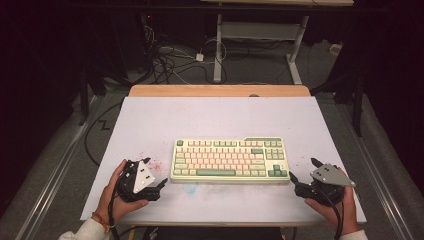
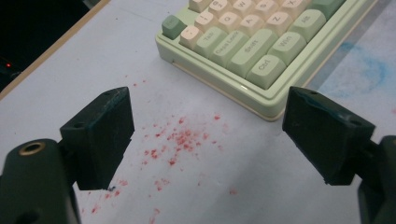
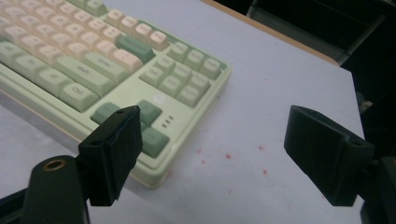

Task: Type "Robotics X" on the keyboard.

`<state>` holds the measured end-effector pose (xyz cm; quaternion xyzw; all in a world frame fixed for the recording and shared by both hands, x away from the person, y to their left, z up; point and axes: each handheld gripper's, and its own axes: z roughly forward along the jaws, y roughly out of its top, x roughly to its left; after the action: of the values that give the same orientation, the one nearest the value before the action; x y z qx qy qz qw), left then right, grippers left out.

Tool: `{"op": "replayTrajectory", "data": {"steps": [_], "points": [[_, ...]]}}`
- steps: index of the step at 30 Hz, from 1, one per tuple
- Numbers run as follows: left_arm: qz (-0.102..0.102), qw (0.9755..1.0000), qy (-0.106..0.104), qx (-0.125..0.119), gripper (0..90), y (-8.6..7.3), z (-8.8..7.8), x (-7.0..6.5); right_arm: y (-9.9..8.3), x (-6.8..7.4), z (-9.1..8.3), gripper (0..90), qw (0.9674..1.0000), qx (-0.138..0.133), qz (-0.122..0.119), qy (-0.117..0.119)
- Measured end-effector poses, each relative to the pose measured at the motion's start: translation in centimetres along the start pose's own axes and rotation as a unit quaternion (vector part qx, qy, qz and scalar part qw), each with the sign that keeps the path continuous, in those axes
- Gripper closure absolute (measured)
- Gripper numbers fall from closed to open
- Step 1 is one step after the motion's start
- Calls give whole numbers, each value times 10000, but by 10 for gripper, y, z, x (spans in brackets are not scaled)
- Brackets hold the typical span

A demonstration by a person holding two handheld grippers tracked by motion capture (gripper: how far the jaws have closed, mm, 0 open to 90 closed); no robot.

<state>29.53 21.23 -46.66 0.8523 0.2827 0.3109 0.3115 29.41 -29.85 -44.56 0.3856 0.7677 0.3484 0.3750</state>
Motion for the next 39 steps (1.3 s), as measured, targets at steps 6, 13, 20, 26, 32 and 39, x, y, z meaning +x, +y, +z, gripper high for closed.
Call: {"op": "replayTrajectory", "data": {"steps": [6, 13, 20, 26, 32, 39], "points": [[-182, 9997, -119, 52, 157, -7, 1, 0, -17, -3, -2, 197, 9995, 51, 307, -110], [-132, 9998, -67, 119, 157, -8, 1, -3, -18, -2, -3, 182, 9997, 31, 232, -113], [-103, 9999, -59, 63, 157, -8, 0, -1, -15, 0, -2, 178, 9999, 16, 149, -51], [-153, 9998, -85, 35, 157, -10, -2, 0, -14, 4, -2, 178, 9999, -21, 102, -26], [-262, 9996, -110, 18, 157, -10, 0, 3, -12, 5, -2, 177, 10000, -51, 49, -8], [-366, 9993, -91, 19, 157, -9, 0, 5, -12, 3, -1, 177, 10000, -38, 82, -28]]}}
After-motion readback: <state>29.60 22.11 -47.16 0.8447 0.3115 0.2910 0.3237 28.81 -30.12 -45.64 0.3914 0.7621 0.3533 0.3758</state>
